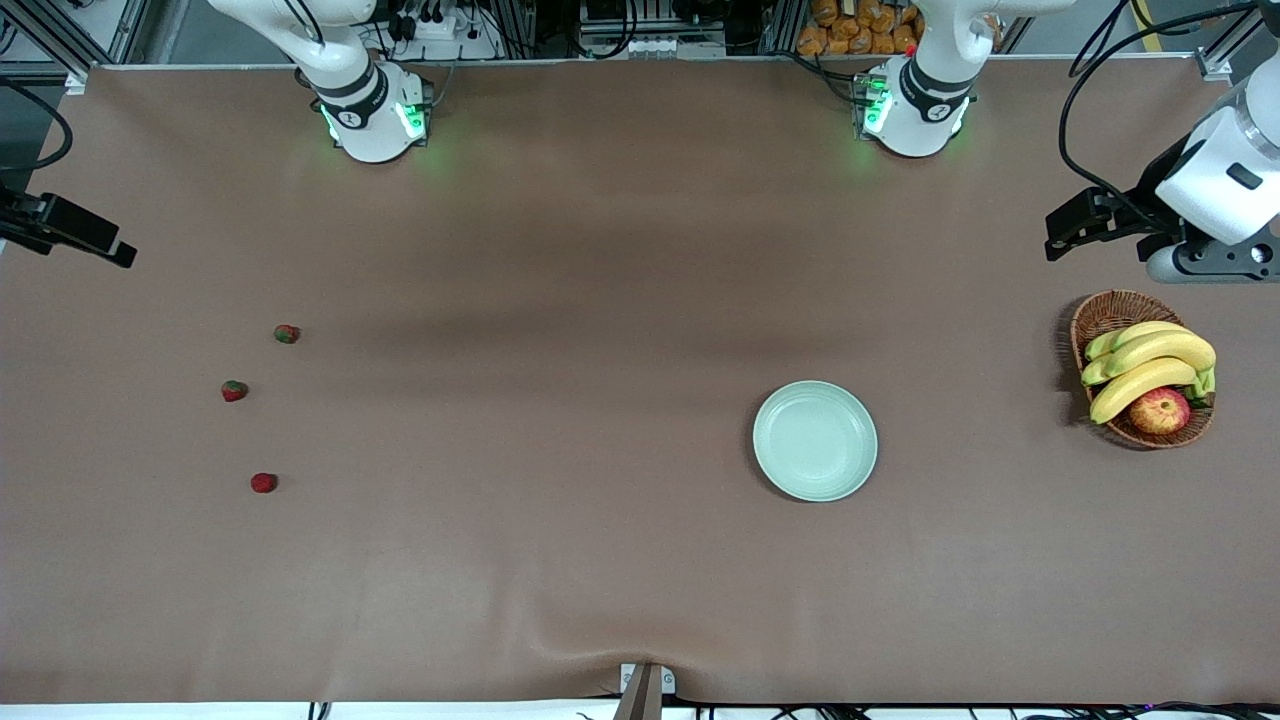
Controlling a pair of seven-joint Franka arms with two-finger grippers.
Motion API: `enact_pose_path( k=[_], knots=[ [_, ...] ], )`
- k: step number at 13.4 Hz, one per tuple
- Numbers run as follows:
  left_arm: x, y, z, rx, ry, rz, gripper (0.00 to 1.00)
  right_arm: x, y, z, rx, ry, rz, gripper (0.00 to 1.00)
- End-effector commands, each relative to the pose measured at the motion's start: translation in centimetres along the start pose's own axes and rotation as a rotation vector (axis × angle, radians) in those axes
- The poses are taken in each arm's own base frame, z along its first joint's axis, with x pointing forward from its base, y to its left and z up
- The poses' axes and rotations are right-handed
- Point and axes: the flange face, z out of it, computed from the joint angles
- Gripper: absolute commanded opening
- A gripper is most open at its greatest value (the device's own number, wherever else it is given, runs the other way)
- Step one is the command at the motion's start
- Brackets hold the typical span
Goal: Collect all strawberries into plate
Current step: 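Reach the right gripper down to the nearest red strawberry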
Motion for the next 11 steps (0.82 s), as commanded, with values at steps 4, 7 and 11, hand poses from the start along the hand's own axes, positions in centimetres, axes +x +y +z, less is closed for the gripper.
enact_pose_path(
  k=[4,7,11],
  knots=[
    [-0.7,0.6,-1.0,0.026,0.009,0.02,1.0,-0.7,0.8,-0.3,-0.011,-0.001,0.02,1.0],
    [-0.7,0.7,0.0,0.029,-0.028,0.003,1.0,-0.7,0.8,-0.3,-0.011,-0.004,0.006,1.0],
    [-1.4,1.4,-0.6,0.031,-0.029,-0.01,1.0,-0.8,0.7,-0.3,-0.017,-0.004,0.004,1.0]
  ],
)
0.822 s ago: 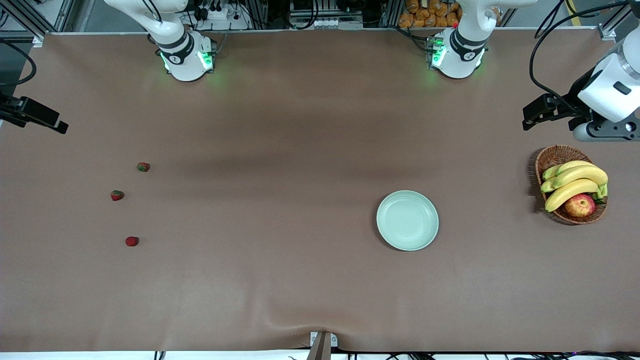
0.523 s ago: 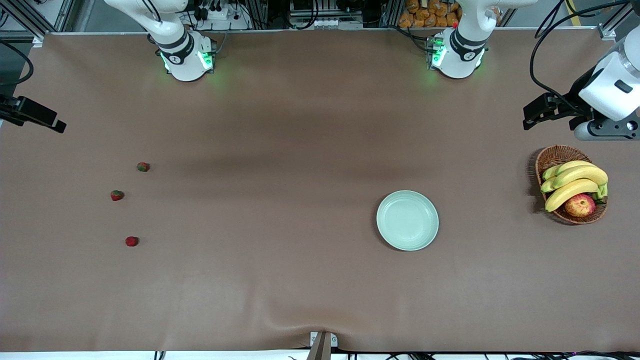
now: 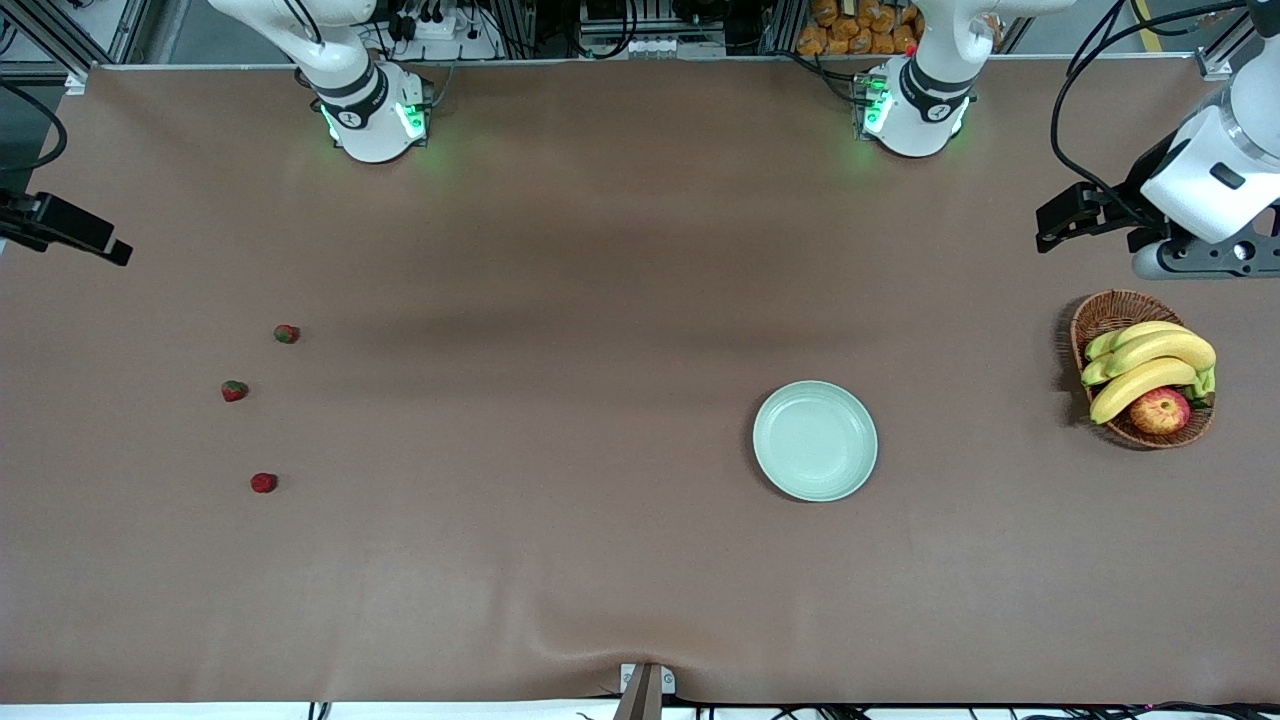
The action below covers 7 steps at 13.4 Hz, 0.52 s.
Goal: Collect all strawberries into plate
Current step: 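Reach the right gripper down to the nearest red strawberry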
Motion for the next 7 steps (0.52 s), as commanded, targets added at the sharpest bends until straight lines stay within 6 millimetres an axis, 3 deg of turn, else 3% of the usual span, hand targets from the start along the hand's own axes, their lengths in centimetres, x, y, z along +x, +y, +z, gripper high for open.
enact_pose_path(
  k=[1,3,5,7],
  knots=[
    [-1.4,1.3,-1.5,0.025,0.019,0.011,1.0,-0.7,0.5,-0.3,-0.016,0.002,0.0,1.0],
    [-1.6,1.7,-1.6,0.024,0.024,0.017,1.0,-0.5,0.7,0.0,-0.02,-0.004,-0.014,1.0],
    [-1.7,1.8,-1.8,0.018,0.026,0.02,1.0,-0.1,2.4,0.4,-0.018,-0.012,-0.038,1.0],
    [-1.7,1.8,-1.9,0.012,0.031,0.021,1.0,1.4,3.4,2.3,-0.008,-0.045,-0.073,1.0]
  ],
)
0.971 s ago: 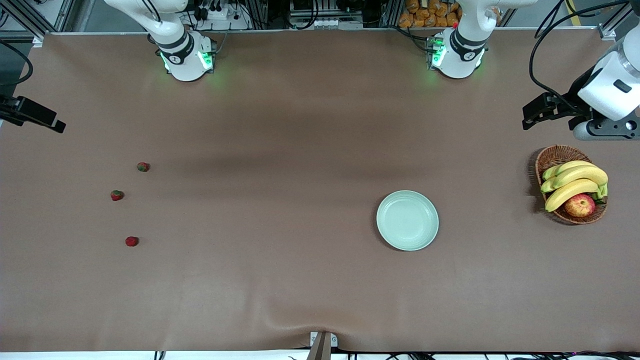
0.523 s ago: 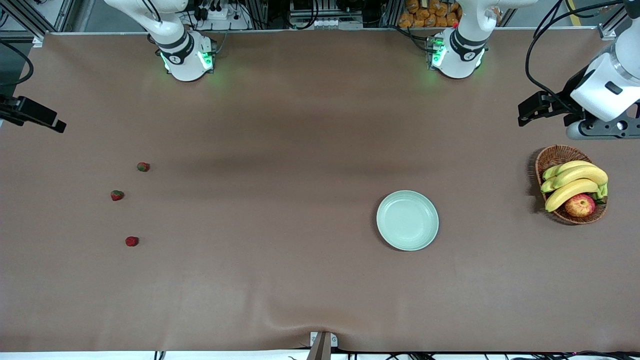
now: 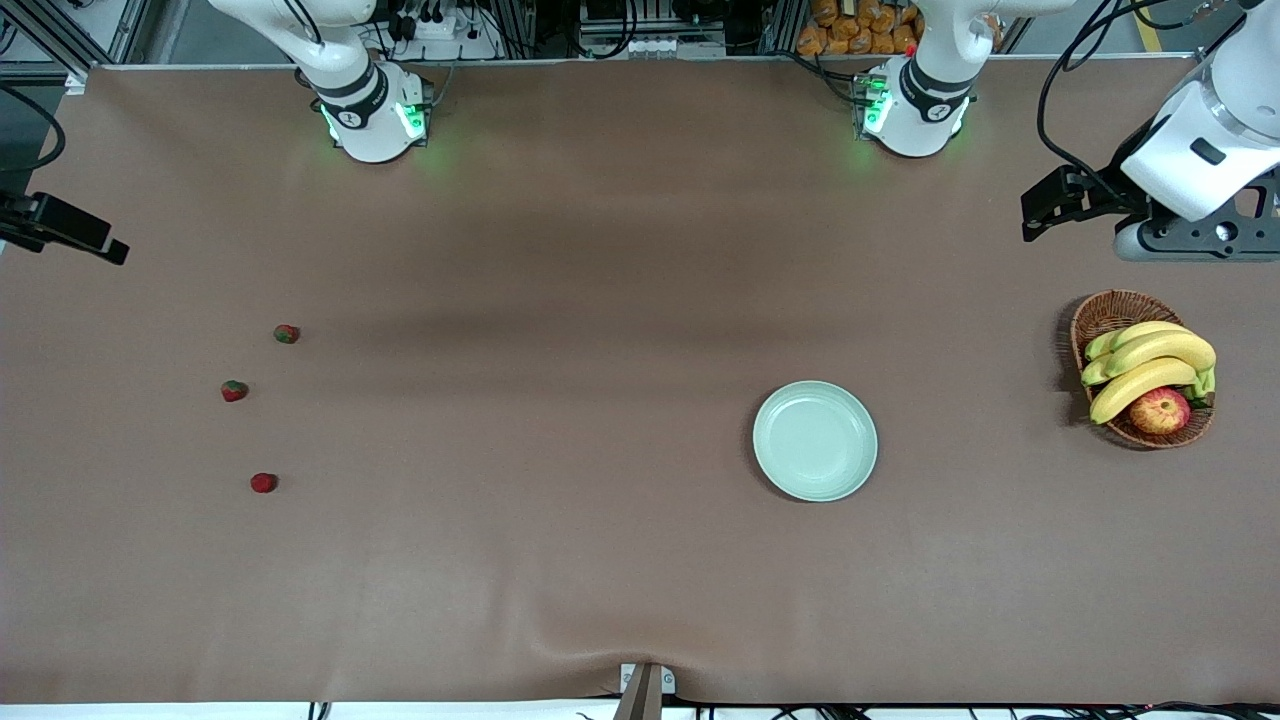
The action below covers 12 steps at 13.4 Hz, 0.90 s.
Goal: Collect all strawberries into plate
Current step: 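Reach the right gripper down to the nearest red strawberry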
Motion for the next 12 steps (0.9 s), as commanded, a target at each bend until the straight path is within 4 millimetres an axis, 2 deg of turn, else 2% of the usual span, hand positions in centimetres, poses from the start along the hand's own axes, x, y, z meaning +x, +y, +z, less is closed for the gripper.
enact_pose_path(
  k=[1,4,6,10,12],
  knots=[
    [-0.7,-0.2,-0.8,0.012,0.008,-0.013,1.0,1.9,1.8,2.9,0.002,-0.052,-0.065,1.0],
    [-1.0,-0.3,-1.2,0.011,0.014,-0.014,1.0,4.3,3.6,6.3,0.014,-0.096,-0.12,1.0],
    [-1.0,-0.2,-1.1,0.012,0.011,-0.011,1.0,6.5,5.9,10.2,0.028,-0.152,-0.12,1.0],
    [-0.4,-0.7,-0.6,0.02,0.009,-0.014,1.0,9.3,8.3,15.4,0.032,-0.178,-0.085,1.0],
    [-0.5,-0.7,-0.7,0.02,0.012,-0.016,1.0,9.9,8.5,19.0,0.03,-0.161,-0.08,1.0]
  ],
)
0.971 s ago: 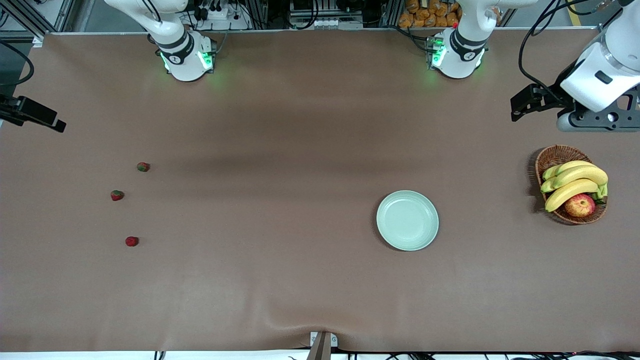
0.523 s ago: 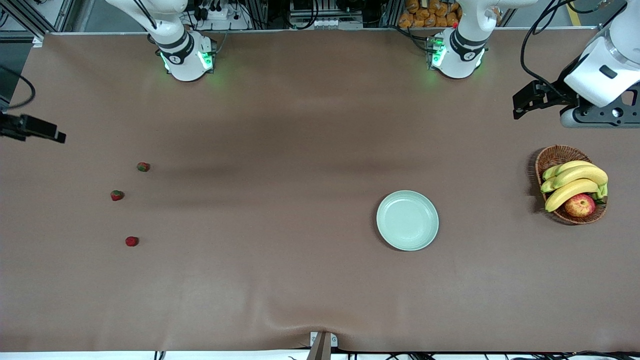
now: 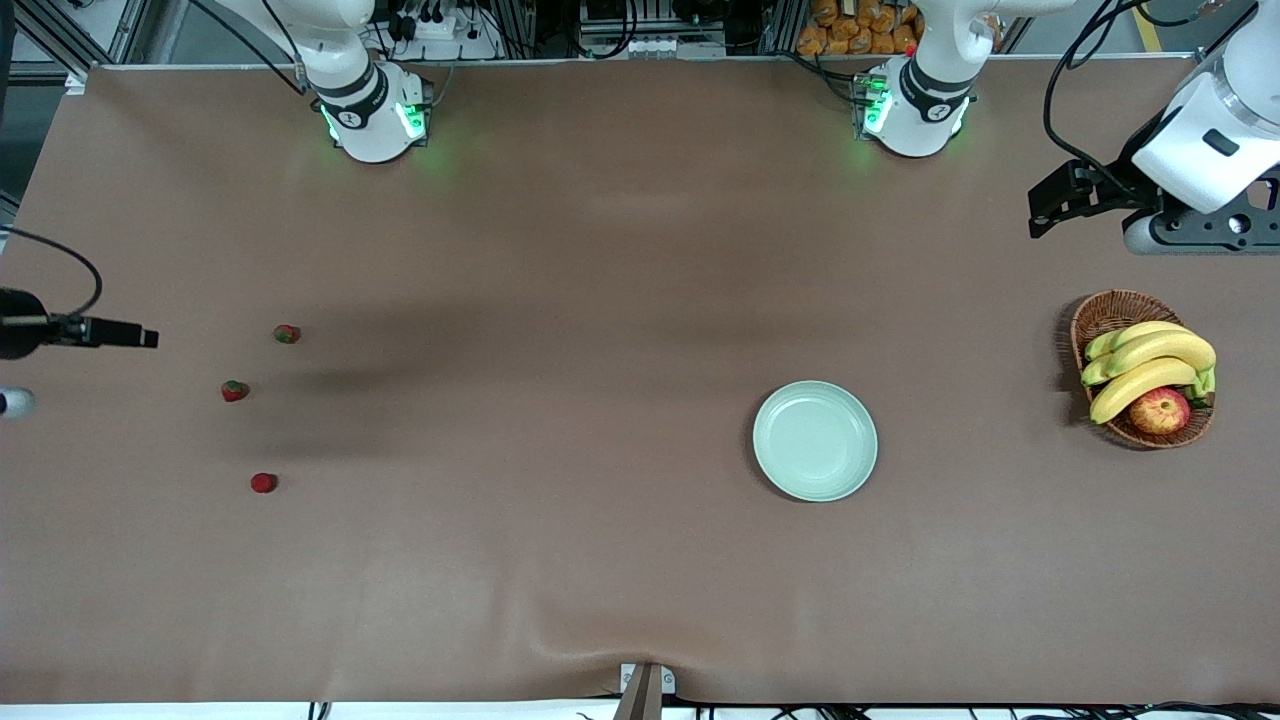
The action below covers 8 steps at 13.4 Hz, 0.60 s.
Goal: Collect all strawberries into plate
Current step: 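Reach the right gripper down to the nearest red strawberry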
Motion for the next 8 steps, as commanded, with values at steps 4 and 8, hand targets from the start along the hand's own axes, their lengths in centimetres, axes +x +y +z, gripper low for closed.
enact_pose_path(
  k=[4,8],
  knots=[
    [-0.2,0.0,-0.7,0.021,0.015,-0.008,1.0,3.3,1.6,8.7,-0.016,0.09,0.001,1.0],
    [-0.2,-2.1,-0.9,0.008,0.013,-0.041,1.0,7.7,2.0,12.3,-0.033,0.228,-0.004,1.0]
  ],
)
